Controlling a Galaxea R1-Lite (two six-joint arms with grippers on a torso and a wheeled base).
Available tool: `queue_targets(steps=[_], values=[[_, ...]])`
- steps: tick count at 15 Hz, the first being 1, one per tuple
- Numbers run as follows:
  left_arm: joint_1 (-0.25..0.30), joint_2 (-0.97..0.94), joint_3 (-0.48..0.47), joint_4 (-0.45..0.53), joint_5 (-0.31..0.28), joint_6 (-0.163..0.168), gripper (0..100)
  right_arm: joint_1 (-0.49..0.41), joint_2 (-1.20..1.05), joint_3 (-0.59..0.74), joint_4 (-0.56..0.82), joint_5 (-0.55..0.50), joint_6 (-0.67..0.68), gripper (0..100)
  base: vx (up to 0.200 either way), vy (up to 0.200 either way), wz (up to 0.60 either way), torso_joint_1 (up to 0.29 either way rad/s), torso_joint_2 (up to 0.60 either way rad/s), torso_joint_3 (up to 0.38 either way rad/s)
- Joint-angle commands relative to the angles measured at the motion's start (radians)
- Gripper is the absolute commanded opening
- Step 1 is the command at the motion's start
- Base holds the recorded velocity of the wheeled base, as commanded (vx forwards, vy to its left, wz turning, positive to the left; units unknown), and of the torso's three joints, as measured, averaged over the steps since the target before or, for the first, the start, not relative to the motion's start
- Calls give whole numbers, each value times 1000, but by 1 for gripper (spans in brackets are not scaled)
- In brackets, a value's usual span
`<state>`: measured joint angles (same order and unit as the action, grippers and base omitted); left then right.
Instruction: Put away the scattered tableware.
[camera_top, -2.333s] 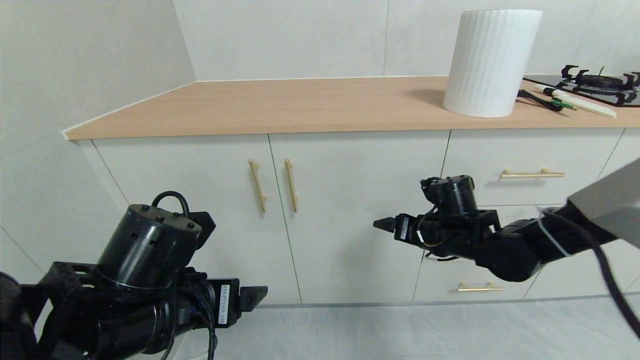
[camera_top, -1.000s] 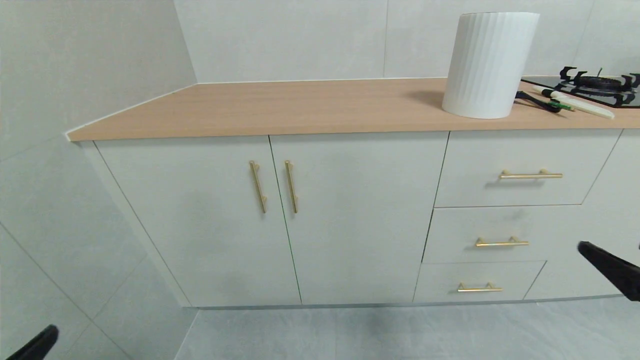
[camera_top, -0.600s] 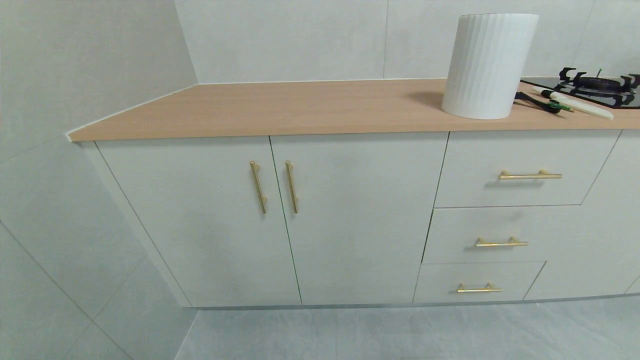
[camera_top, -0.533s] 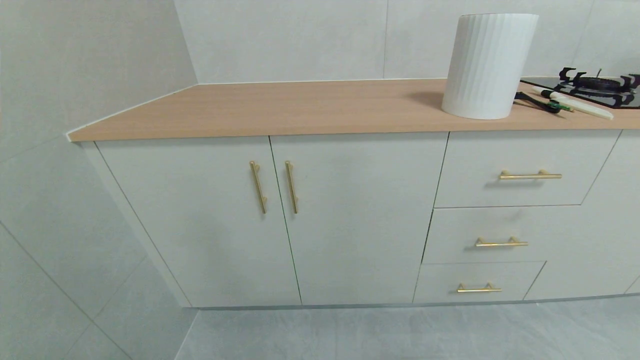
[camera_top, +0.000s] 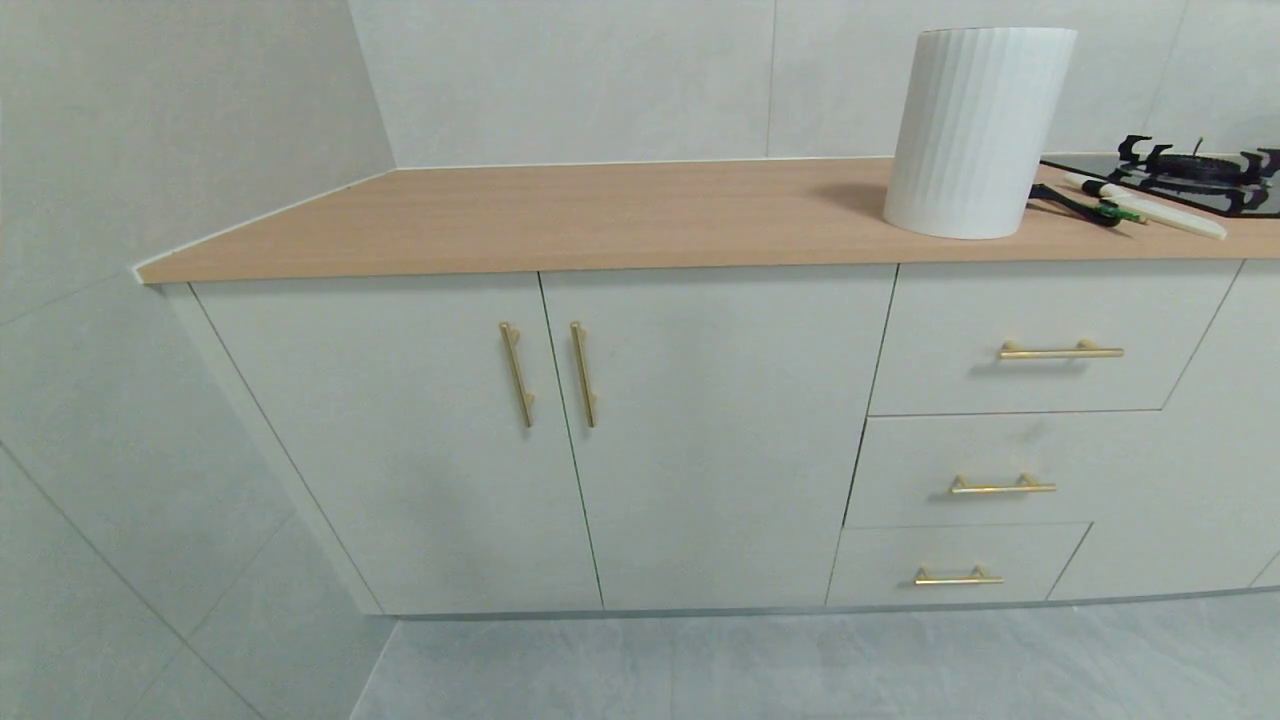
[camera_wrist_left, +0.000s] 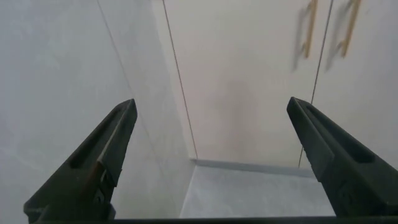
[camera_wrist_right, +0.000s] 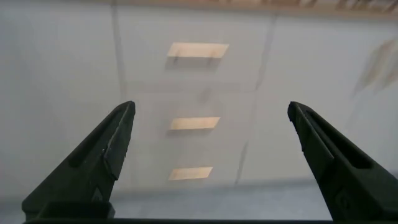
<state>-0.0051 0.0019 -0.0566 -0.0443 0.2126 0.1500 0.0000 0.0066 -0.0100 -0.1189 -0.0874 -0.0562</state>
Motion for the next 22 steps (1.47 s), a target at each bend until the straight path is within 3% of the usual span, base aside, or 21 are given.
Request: queue_targets(steps=[1,2,3,4,10,13,19,22], values=[[1,-2,57,-5,-78,-20,100,0,-7,5,85,52,16,100,0,0,0,0,0,0],[1,-2,57,-3,-121,-36,100,0,-5,10,105,84,30,100,0,0,0,0,0,0],[1,-2,57,6,-222,-73,100,0,-7,8,119,103,41,100,0,0,0,0,0,0],[1,-2,54,63,-286,-90,100,0,-7,8,119,103,41,100,0,0,0,0,0,0],[1,-2,55,50,-282,-104,100,0,-7,8,119,101,50,100,0,0,0,0,0,0],[1,-2,55,49,-259,-135,100,0,-7,8,119,101,53,100,0,0,0,0,0,0],[1,-2,55,49,-259,-133,100,0,-7,8,119,101,52,100,0,0,0,0,0,0],[1,-2,55,47,-259,-135,100,0,-7,8,117,101,52,100,0,-200,0,2,2,2]])
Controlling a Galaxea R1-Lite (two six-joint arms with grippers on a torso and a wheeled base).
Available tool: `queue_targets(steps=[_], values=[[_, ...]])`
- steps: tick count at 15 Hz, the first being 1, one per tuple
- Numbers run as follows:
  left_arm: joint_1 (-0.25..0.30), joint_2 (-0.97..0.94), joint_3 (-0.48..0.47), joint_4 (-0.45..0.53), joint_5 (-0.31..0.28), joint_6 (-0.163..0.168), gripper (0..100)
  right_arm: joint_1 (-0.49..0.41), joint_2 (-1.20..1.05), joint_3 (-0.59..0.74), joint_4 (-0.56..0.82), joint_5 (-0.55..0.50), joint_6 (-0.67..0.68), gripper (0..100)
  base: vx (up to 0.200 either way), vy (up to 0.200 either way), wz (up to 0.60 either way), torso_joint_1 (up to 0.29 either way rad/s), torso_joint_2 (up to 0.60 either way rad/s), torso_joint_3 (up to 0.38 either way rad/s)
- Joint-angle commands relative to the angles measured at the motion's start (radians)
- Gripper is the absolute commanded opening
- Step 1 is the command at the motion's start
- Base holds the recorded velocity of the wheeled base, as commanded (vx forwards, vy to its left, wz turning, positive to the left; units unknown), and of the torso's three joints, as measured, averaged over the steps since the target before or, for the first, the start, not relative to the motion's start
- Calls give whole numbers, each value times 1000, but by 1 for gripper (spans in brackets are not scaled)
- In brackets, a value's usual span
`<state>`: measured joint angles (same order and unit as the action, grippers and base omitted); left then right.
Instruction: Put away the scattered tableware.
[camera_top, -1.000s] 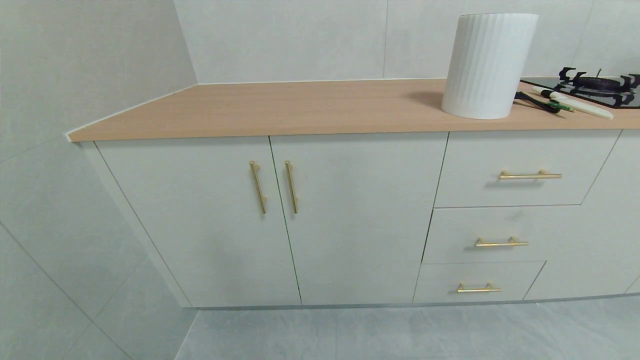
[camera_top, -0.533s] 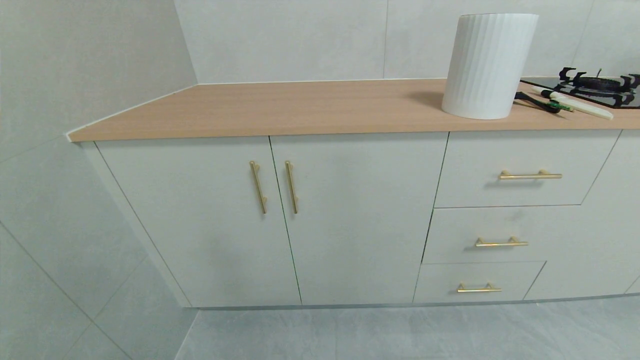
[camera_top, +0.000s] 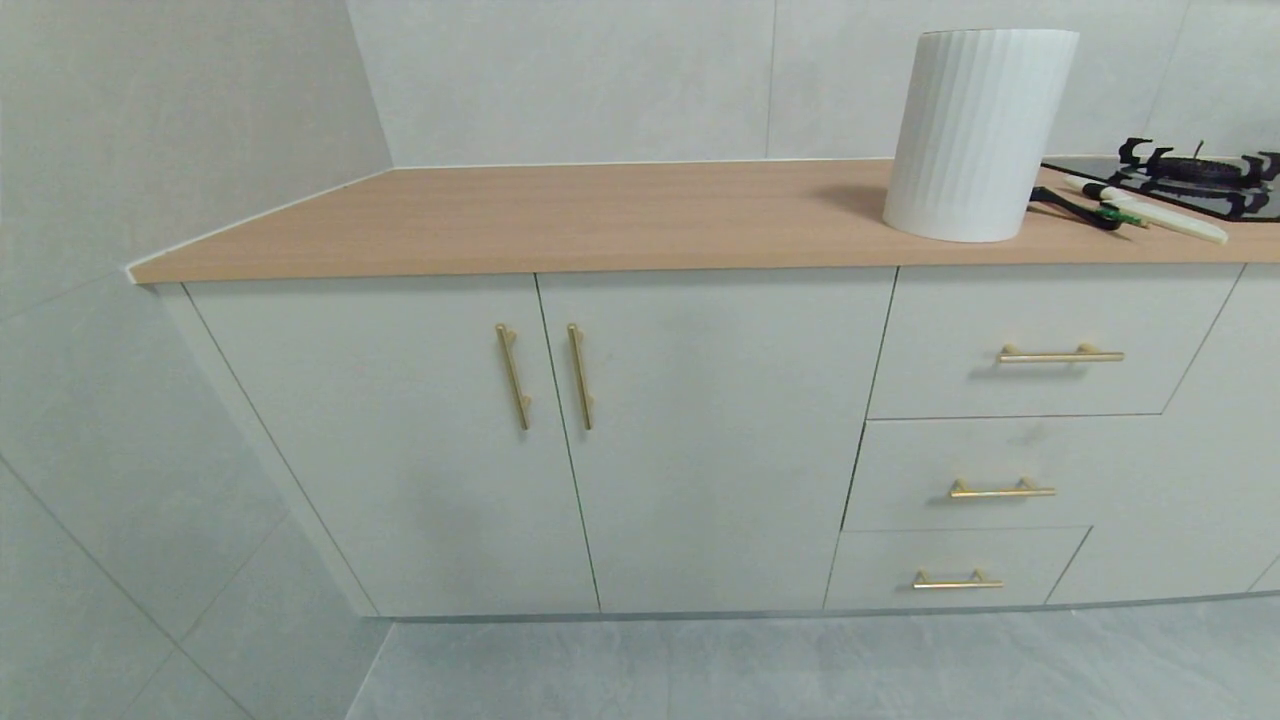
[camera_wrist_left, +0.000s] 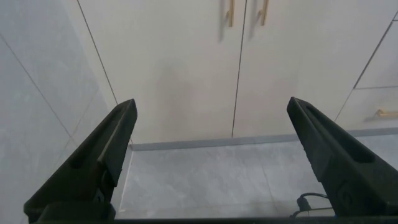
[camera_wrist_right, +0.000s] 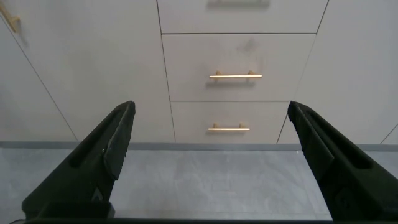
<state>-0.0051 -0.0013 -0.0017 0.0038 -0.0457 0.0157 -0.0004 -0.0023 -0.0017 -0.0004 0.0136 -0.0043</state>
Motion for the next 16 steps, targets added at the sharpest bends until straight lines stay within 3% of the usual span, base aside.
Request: queue_targets(steps=[1,12,16], values=[[1,1,0,-1,0,0,100,0,2,0,0,0,0,100,0,-200,0,7,2,-2],[1,1,0,1,0,0,100,0,2,0,0,0,0,100,0,-200,0,3,4,4],[1,1,0,-1,0,-2,100,0,2,0,0,0,0,100,0,0,0,0,0,0]])
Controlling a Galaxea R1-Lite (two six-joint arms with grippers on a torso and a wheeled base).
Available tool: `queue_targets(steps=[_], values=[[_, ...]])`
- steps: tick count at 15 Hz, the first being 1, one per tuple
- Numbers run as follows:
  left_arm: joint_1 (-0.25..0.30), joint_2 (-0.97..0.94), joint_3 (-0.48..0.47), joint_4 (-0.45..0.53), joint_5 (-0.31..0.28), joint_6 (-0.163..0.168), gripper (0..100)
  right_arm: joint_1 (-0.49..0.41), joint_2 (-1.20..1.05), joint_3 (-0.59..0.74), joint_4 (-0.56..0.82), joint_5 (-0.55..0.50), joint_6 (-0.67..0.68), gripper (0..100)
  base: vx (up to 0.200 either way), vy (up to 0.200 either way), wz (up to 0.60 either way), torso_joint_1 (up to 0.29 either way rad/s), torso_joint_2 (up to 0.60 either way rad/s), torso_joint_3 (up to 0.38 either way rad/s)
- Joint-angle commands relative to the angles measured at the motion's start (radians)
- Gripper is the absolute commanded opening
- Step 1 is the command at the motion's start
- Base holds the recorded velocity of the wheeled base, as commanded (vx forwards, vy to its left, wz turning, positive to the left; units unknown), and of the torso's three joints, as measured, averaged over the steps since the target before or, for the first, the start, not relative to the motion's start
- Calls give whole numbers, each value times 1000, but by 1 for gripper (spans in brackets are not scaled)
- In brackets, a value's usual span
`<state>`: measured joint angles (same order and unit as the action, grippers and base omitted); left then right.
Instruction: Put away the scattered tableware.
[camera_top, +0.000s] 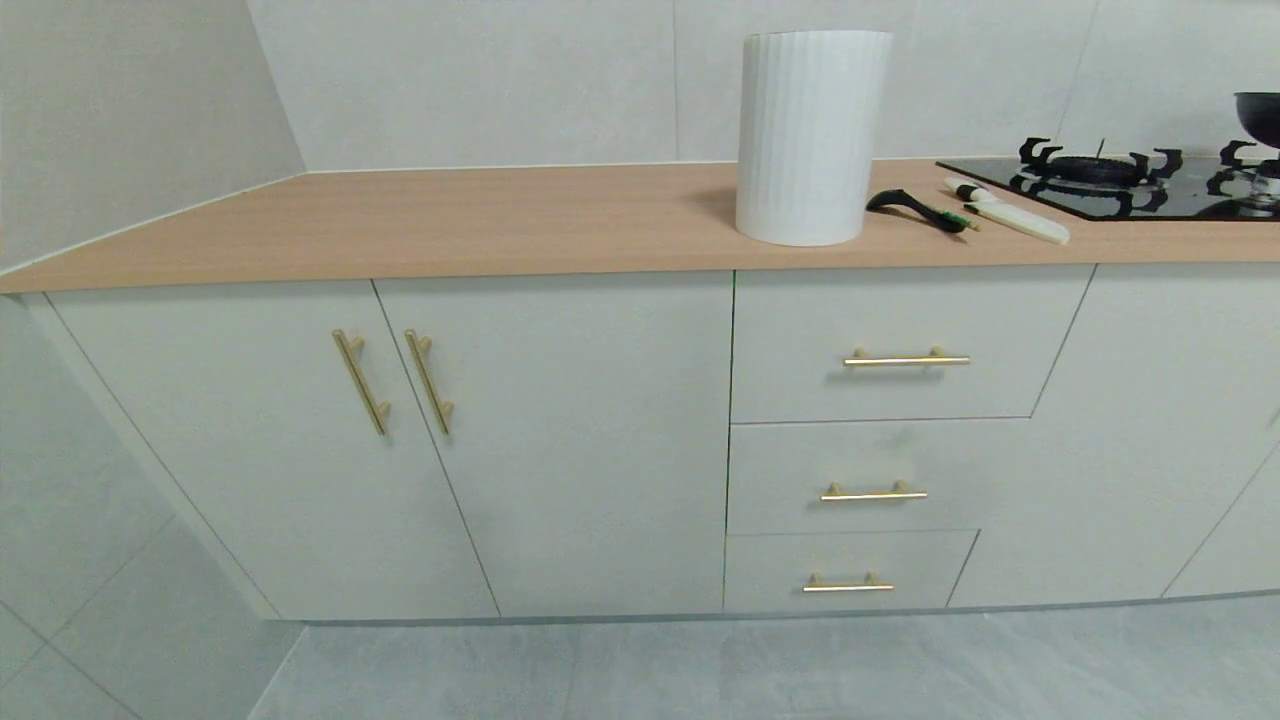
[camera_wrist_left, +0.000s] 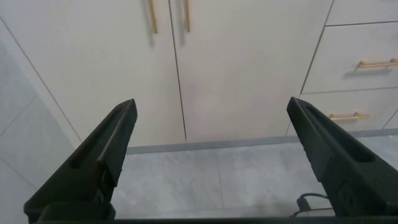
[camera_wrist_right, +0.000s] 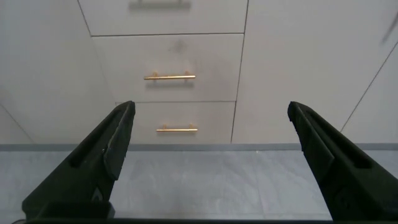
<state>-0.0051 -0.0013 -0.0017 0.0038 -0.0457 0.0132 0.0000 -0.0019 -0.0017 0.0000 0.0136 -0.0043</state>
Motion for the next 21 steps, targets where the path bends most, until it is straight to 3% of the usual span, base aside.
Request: queue_targets(steps=[1,6,9,21], values=[[1,1,0,-1,0,1,100,0,2,0,0,0,0,100,0,0,0,0,0,0],[1,1,0,-1,0,2,100,0,2,0,0,0,0,100,0,0,0,0,0,0],[1,1,0,-1,0,1,100,0,2,0,0,0,1,100,200,0,0,-4,1,1],[1,1,0,-1,0,2,100,0,2,0,-2,0,0,100,0,0,0,0,0,0]])
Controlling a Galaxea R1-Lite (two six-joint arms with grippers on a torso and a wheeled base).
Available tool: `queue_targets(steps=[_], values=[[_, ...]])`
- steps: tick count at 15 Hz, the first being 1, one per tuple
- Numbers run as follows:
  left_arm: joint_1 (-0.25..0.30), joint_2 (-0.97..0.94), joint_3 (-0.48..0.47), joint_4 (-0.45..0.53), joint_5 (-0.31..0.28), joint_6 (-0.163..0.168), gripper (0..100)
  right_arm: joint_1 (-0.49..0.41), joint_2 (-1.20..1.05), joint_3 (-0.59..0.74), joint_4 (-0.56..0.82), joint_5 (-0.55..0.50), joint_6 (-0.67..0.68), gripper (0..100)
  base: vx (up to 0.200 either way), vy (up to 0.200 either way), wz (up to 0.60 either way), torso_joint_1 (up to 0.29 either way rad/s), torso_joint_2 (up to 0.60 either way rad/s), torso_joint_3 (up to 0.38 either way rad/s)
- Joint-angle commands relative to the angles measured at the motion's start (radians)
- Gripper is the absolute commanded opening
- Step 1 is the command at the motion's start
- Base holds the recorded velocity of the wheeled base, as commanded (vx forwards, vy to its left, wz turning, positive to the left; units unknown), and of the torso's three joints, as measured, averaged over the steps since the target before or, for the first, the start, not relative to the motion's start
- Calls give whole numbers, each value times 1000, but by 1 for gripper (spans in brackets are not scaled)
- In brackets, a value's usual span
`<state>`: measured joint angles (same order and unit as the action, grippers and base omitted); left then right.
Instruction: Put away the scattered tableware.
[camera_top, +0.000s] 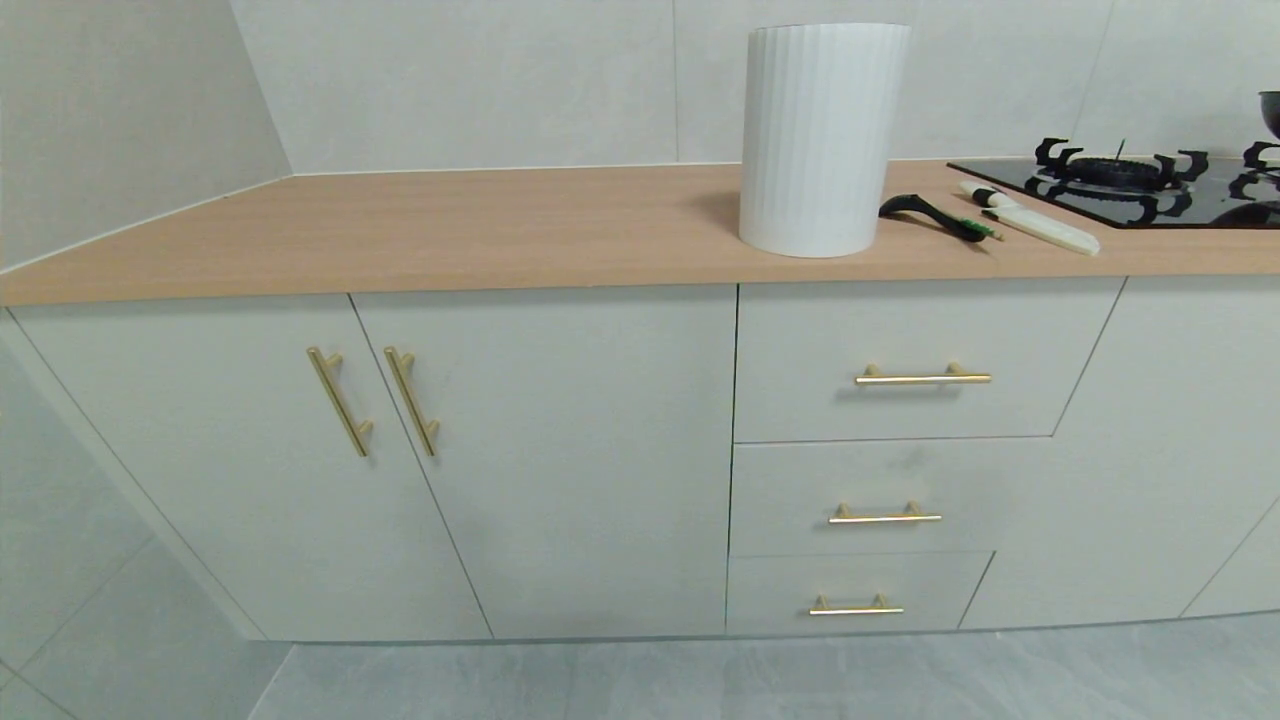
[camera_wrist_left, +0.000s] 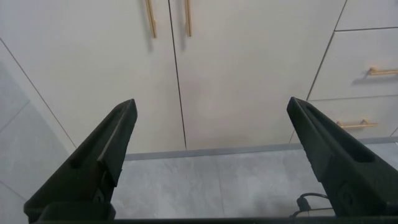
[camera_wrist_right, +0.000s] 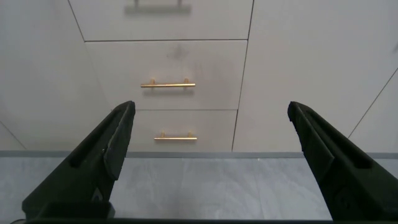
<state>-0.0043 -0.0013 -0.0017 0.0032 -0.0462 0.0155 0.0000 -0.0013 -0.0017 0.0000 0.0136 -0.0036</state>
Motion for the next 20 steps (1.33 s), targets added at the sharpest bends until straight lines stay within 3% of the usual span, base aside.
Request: queue_targets(steps=[1,4,6,12,16,20], values=[[0,1,0,0,0,0,100,0,1,0,-2,0,-1,100,0,0,0,0,0,0],[0,1,0,0,0,0,100,0,1,-15,-8,6,-1,100,0,0,0,0,0,0],[0,1,0,0,0,0,100,12,53,-124,-9,25,27,100,0,0,0,0,0,0],[0,1,0,0,0,0,100,107,535,-178,-15,83,27,100,0,0,0,0,0,0],[0,1,0,0,0,0,100,164,962,-322,-133,89,20,100,0,0,0,0,0,0],[0,1,0,0,0,0,100,172,1225,-471,-176,91,-3,100,0,0,0,0,0,0]])
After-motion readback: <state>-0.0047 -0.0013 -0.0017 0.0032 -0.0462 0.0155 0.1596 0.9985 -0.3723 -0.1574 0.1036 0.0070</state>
